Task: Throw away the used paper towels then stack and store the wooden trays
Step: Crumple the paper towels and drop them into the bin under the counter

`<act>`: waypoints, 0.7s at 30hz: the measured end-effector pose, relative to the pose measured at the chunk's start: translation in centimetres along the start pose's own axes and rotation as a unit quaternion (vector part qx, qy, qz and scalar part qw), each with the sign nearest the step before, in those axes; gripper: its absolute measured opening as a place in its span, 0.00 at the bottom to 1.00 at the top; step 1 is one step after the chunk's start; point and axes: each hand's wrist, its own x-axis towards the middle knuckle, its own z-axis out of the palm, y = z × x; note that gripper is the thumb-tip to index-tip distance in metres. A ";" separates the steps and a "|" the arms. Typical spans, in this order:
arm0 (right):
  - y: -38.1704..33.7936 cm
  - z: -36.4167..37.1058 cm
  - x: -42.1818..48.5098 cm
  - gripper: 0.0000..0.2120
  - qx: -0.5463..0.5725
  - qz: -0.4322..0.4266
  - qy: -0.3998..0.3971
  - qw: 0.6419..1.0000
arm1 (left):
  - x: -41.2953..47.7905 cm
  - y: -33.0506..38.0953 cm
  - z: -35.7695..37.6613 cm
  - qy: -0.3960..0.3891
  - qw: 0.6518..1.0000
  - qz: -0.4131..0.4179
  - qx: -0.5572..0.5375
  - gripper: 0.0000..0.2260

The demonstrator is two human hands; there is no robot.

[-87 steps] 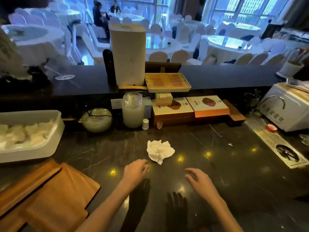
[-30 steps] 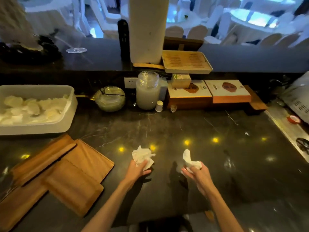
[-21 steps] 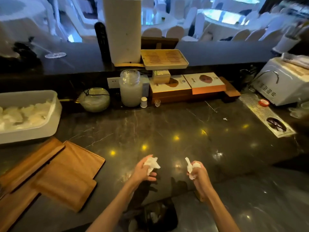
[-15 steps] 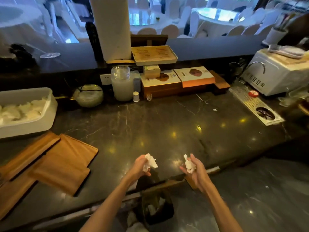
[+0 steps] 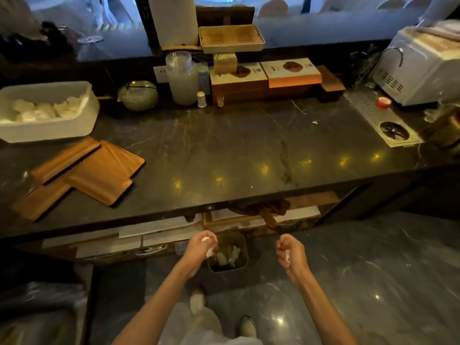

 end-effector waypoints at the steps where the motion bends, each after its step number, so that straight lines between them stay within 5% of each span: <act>1: 0.2 -0.3 -0.3 0.10 -0.009 0.009 0.000 1.000 | -0.3 -0.2 0.0 0.004 1.000 0.001 0.009 0.13; 5: 1.6 -0.4 -0.6 0.14 -0.054 0.033 0.001 0.998 | -0.3 -0.8 -0.8 -0.025 1.000 -0.010 0.009 0.13; 12: 5.8 1.8 0.1 0.13 -0.331 0.007 0.051 0.942 | 2.3 -3.7 -2.7 -0.080 0.983 -0.050 0.157 0.13; 15: 8.1 2.6 0.3 0.07 -0.328 -0.039 0.085 0.940 | 3.4 -5.0 -4.1 -0.110 0.972 -0.028 0.208 0.13; 18: 9.3 3.4 1.1 0.13 -0.257 -0.036 0.122 0.958 | 4.3 -5.0 -5.1 -0.131 0.966 0.002 0.225 0.18; 21: 10.3 4.2 2.8 0.13 -0.236 -0.012 0.136 0.962 | 6.1 -5.4 -5.0 -0.113 0.962 0.044 0.243 0.12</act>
